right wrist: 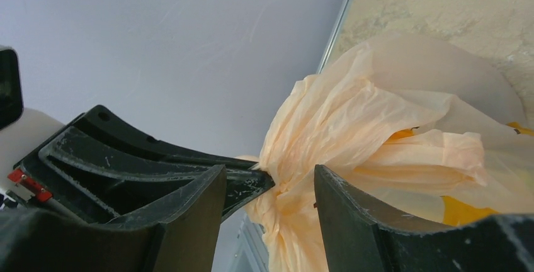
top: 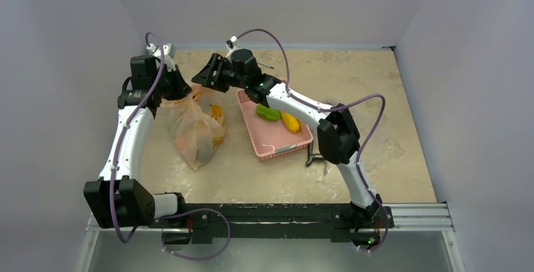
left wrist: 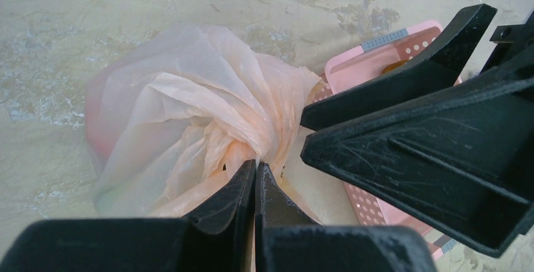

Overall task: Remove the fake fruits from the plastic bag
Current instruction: Untie the plastic bag at the center of the board.

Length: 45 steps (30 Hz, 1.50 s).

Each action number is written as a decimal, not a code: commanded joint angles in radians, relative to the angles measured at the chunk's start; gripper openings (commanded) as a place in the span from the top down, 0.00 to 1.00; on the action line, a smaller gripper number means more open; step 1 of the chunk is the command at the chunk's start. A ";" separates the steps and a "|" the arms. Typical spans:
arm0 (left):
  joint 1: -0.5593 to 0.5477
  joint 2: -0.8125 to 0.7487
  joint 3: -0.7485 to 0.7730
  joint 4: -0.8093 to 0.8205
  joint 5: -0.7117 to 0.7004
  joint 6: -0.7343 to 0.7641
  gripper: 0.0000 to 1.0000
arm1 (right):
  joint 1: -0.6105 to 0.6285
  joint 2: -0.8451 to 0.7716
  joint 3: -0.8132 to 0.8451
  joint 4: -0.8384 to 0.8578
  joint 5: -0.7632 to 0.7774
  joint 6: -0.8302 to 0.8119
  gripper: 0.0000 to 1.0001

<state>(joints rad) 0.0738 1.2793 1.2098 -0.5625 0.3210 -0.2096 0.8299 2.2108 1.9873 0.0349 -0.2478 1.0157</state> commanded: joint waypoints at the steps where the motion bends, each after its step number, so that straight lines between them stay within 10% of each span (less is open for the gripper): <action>1: 0.007 0.001 0.031 0.048 0.034 -0.007 1.00 | -0.003 0.010 0.001 0.033 0.047 0.024 0.47; 13: 0.007 0.005 0.040 0.041 0.063 -0.007 1.00 | 0.012 0.097 0.092 0.012 0.018 0.047 0.50; 19: -0.007 -0.002 0.027 0.017 0.027 -0.007 0.75 | 0.009 0.096 0.093 0.071 0.009 0.088 0.96; 23: -0.062 0.015 0.046 -0.069 -0.108 0.027 0.63 | -0.003 0.104 0.117 0.097 -0.021 0.139 1.00; 31: -0.065 -0.031 0.060 -0.174 -0.221 -0.006 1.00 | -0.027 0.098 0.100 0.140 -0.023 0.214 1.00; 45: -0.061 -0.280 -0.054 0.002 -0.316 0.013 1.00 | -0.155 0.364 0.471 0.210 0.203 0.343 1.00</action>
<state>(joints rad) 0.0105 1.0008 1.1408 -0.6300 0.0563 -0.2150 0.7334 2.5488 2.3562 0.1604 -0.1749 1.2835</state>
